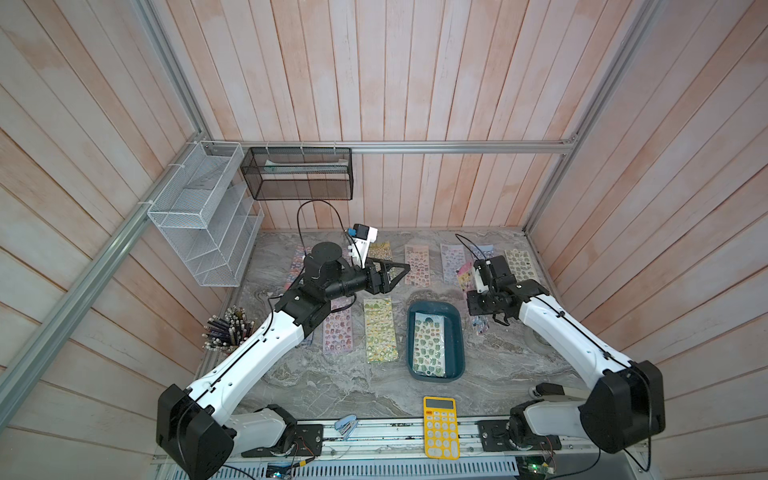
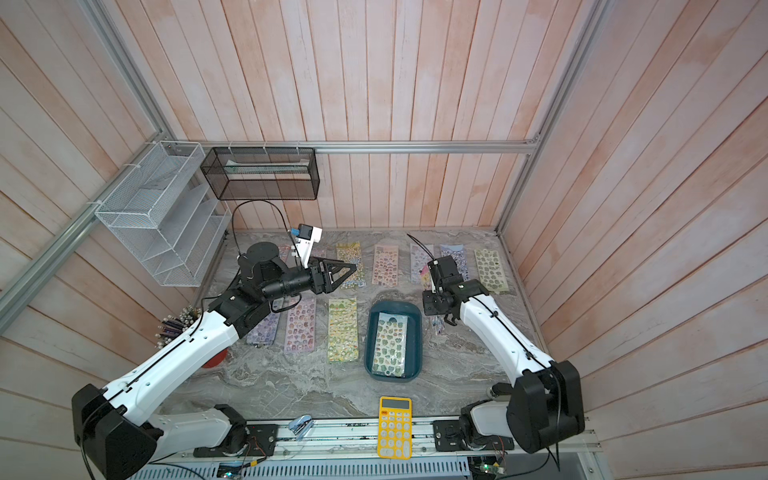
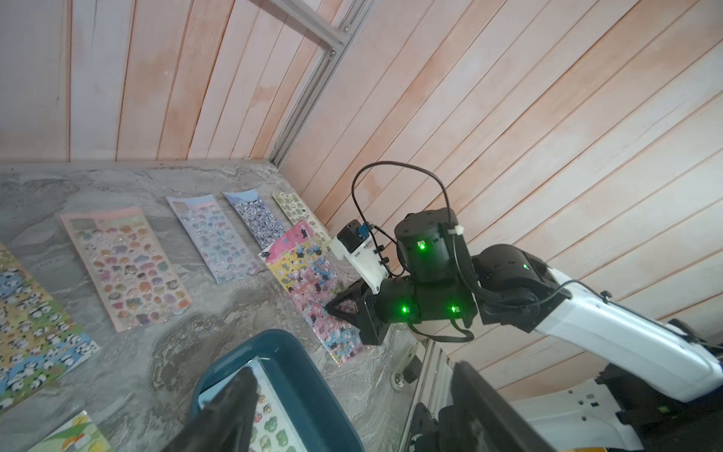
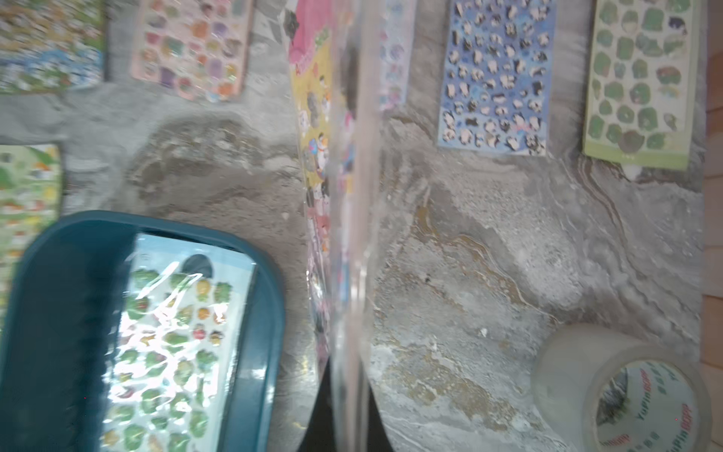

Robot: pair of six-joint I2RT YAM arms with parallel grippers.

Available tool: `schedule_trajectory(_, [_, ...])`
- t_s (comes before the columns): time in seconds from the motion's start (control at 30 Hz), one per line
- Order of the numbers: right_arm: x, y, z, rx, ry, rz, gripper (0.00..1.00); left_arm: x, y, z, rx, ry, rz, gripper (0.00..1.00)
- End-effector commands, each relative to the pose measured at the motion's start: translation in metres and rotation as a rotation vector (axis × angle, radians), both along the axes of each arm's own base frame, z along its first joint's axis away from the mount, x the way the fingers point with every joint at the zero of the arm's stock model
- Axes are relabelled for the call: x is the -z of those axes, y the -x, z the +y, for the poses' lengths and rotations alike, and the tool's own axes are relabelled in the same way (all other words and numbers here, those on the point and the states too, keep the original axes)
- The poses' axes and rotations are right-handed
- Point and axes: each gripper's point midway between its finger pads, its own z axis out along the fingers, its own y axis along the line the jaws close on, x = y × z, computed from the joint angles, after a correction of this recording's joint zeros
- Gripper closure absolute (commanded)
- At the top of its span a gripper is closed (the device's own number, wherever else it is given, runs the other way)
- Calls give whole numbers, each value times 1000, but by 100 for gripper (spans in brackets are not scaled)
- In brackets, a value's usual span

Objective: Take the stickers out of the storage box
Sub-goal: Pick up the sticker from the storage box, then place the sticker at the center of the board.

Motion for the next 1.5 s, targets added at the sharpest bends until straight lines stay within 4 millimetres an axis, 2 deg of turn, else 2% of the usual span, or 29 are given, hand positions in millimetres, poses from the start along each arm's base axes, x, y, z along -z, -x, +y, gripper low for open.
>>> schedule_trajectory(0.0, [19, 9, -31, 107, 70, 73, 100, 14, -1, 5, -11, -38, 2, 19])
schedule_trajectory(0.1, [36, 10, -31, 126, -6, 124, 100, 21, -1, 4, -1, -42, 14, 19])
schedule_trajectory(0.33, [82, 24, -47, 237, -178, 275, 100, 32, -3, 3, 19, -43, 37, 19])
schedule_trajectory(0.47, [101, 32, -62, 307, -164, 346, 99, 34, -4, 5, 22, -38, 39, 19])
schedule_trajectory(0.63, [118, 36, -85, 383, -55, 399, 94, 37, -6, 4, 30, -29, 55, 19])
schedule_trajectory(0.7, [121, 36, -92, 404, -16, 405, 89, 37, -7, 4, 31, -29, 58, 19])
schedule_trajectory(0.83, [120, 35, -103, 438, 36, 392, 70, 39, -9, 3, 36, -31, 66, 19])
schedule_trajectory(0.97, [110, 28, -109, 460, 58, 353, 52, 42, -9, 2, 40, -33, 80, 20])
schedule_trajectory(1.1, [91, 20, -117, 482, 91, 307, 45, 45, -9, 3, 37, -44, 89, 21])
schedule_trajectory(1.17, [74, 16, -123, 500, 120, 267, 43, 48, -9, 5, 23, -59, 96, 20])
schedule_trajectory(1.33, [18, 7, -130, 526, 206, 118, 38, 77, -14, 19, -58, -162, 156, 20])
schedule_trajectory(1.47, [-15, 2, -114, 494, 197, 18, 36, 97, -12, 24, -75, -197, 201, 20])
